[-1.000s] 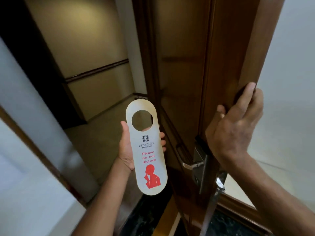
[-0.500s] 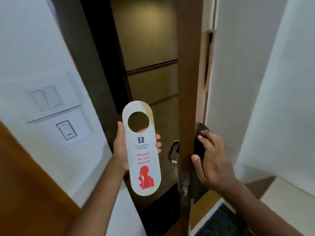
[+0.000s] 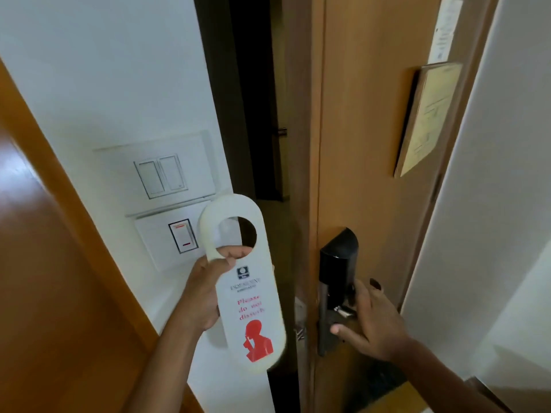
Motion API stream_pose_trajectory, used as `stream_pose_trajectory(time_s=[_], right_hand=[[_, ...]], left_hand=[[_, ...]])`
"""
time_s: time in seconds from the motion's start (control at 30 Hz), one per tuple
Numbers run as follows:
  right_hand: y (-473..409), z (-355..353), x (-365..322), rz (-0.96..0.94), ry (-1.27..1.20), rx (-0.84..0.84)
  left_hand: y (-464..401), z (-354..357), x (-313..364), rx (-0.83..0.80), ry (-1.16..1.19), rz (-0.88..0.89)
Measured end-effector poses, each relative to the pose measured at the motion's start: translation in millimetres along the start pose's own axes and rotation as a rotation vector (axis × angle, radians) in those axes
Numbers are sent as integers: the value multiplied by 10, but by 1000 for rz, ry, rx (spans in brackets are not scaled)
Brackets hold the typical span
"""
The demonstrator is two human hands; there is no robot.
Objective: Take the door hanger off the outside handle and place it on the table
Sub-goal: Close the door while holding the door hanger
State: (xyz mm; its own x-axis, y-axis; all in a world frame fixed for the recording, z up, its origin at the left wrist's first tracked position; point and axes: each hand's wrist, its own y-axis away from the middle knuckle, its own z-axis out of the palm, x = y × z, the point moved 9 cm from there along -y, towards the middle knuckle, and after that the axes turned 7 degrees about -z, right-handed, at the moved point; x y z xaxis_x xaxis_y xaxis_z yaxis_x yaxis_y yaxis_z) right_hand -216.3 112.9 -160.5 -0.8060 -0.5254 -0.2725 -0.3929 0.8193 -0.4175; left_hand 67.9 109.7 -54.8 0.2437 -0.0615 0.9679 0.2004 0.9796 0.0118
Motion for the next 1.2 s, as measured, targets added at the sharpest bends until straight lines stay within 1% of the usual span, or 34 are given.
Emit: stream_pose_trajectory(time_s=[0.03,0.07,0.13,0.2,0.27,0.33,0.43,0.6,0.7,0.77,0.87,0.97,1.07,1.13,1.2], right_hand=[[-74,45,22,-33,38,-32],[-154,64,28,-79,89,-60],[-341,87,25,-209,190,-104],[-524,126,-18,-317,250,-114],[-718,216,-64,-358,278,-122],[-896,327,-121,-354,263,-145],[-1121,397,-152,-343,220,-93],[-1495,617,-137,-307,293,-143],[-1689,810,-110,-269,266,-195],[-1865,1023,-57,-241,175,-229],[-1960,1189,-73,-184,125,-242],[-1988,1245,15,-103,96,-221],[-2064,1254,95,-31,5,-170],[-2105,1241,124,0,-32,-150],[-2169,1292,108,-2,-36,-162]], left_hand=[[31,-97,54,118,-82,79],[72,-140,111,178,-134,162],[148,-157,211,221,-215,289],[228,-188,301,281,-300,382],[281,-230,354,339,-342,424],[325,-267,378,393,-337,439],[349,-319,385,466,-345,432],[301,-300,350,535,-337,458],[301,-343,311,549,-284,460],[246,-413,268,608,-281,449],[278,-488,221,626,-266,439],[272,-473,192,634,-258,418],[256,-430,214,646,-280,421],[255,-397,226,651,-297,417],[260,-424,206,674,-301,409]])
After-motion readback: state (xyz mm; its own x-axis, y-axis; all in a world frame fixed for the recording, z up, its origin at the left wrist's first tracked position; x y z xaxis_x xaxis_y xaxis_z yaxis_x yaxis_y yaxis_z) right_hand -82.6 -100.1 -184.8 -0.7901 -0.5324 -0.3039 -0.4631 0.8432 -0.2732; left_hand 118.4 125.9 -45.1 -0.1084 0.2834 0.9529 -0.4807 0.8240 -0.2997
